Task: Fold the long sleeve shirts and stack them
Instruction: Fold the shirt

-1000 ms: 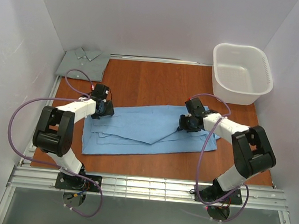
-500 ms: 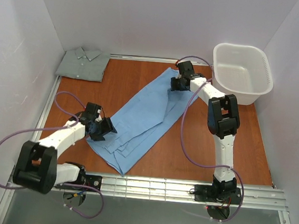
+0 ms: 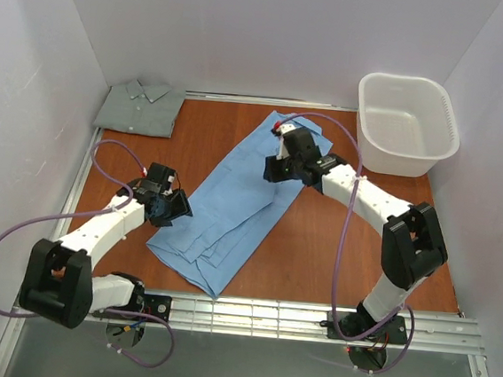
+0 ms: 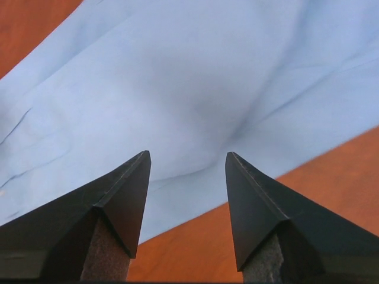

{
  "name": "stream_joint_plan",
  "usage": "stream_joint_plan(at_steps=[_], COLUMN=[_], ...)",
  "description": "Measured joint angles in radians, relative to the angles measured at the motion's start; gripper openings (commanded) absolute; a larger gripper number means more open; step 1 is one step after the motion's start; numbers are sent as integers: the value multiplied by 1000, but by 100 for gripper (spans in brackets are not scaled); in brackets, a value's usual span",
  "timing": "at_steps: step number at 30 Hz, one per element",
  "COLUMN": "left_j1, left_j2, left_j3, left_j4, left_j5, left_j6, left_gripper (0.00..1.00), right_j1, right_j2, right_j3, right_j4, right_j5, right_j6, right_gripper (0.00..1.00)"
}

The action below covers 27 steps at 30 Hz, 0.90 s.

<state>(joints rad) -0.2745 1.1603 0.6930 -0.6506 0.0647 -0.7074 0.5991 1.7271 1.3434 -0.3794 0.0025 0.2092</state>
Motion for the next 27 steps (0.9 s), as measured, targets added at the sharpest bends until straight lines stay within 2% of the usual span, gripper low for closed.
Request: stream_joint_plan(at_steps=[5,9,14,19,27], left_j1=[0,0,0,-16,-200], left_j2=[135,176,189,163,189], left_j3=[3,3,-13,-42,-16], left_j4=[14,26,31,47,48], left_j5=[-77,-82,-56,20,146], left_j6=[25,34,42,43,-22], left_gripper=[57,56,56,56,59], right_j1=[131,142,106,49,-105], right_j2=[-3,71,152,161,204], right_j3=[-107,-151,-172,-168,-96], right_j4=[72,114,124,143,100], right_j5=[-46,-54,-26,29,129], right_j6=[79,109,99,16,-135], right_gripper=[38,31,30,29,29])
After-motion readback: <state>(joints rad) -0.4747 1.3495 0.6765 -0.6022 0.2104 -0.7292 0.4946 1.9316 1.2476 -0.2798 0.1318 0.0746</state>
